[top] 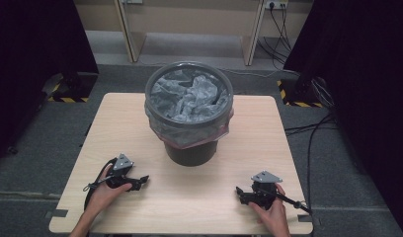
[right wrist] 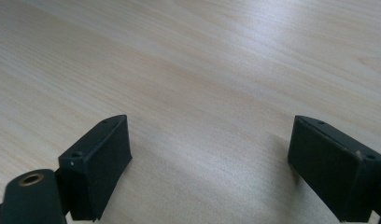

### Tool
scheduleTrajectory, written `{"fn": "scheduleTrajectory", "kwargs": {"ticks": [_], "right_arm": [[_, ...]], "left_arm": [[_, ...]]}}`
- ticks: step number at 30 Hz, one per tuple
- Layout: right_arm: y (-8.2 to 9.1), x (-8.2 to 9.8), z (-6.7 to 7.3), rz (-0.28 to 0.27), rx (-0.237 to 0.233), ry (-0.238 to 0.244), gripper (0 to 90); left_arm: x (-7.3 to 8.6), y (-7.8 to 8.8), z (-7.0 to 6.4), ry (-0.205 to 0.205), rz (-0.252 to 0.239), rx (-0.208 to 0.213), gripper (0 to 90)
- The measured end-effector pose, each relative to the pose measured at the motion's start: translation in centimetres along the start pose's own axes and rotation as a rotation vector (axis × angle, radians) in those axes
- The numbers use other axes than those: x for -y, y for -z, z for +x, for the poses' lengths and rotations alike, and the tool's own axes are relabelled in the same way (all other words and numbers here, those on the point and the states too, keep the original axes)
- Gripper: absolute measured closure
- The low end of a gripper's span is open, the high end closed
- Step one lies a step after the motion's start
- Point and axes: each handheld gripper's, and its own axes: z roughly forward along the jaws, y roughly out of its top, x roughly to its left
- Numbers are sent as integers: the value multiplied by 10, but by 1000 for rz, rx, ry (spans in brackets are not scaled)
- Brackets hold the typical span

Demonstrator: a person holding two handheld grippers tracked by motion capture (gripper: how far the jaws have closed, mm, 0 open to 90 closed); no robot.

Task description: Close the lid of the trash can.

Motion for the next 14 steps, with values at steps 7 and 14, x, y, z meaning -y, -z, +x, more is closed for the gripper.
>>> {"fn": "scheduleTrajectory", "kwargs": {"ticks": [7, 14], "right_arm": [[0, 0, 0, 3, -3, 2, 128], [0, 0, 0, 2, -4, 2, 122]], "left_arm": [[0, 0, 0, 0, 0, 0, 137], [0, 0, 0, 0, 0, 0, 137]]}}
